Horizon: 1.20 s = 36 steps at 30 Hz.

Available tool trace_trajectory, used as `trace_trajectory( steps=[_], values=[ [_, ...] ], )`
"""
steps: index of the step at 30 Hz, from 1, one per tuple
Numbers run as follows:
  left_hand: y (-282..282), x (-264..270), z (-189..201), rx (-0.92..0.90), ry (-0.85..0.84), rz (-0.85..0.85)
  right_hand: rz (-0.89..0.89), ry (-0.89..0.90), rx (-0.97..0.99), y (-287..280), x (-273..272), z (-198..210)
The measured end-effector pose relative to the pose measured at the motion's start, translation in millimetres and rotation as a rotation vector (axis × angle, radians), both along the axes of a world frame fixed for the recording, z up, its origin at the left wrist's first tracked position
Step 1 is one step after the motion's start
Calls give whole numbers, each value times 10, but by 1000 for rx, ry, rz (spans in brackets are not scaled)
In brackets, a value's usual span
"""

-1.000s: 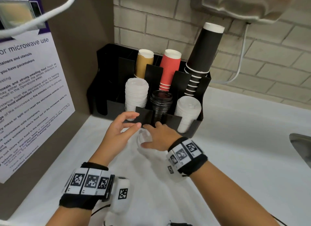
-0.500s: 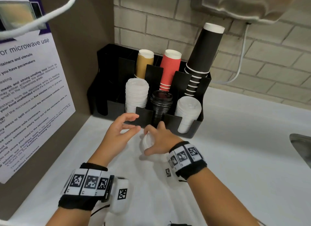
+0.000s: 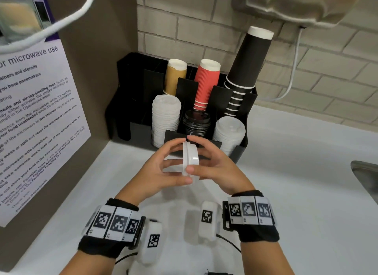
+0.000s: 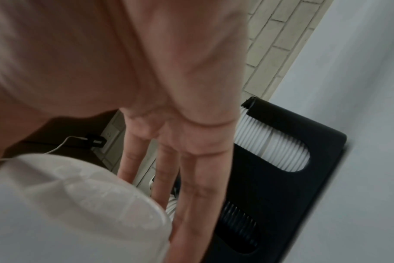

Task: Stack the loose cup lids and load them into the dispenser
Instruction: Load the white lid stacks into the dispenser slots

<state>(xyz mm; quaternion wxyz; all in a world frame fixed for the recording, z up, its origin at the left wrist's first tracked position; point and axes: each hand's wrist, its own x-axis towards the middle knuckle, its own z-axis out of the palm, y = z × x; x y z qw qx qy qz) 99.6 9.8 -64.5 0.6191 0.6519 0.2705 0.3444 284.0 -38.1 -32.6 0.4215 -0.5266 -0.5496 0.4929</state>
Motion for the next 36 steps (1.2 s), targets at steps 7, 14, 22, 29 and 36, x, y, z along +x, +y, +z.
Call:
trace_trajectory(
  steps=[7,14,22,29,36],
  values=[
    [22,49,16,5,-33,16,-44,-59,81,-11,-41,49],
    [105,-87,58,21,5,102,-261,-169,266,184,317,407],
    [177,-313,15,45,59,278,-503,-576,117,651,1078,538],
    [166,-316,-15,40,72,293,-373,-874,-17,900,998,346],
    [137,-290,-8,42,82,287,-480,-1099,49,939,856,50]
  ],
)
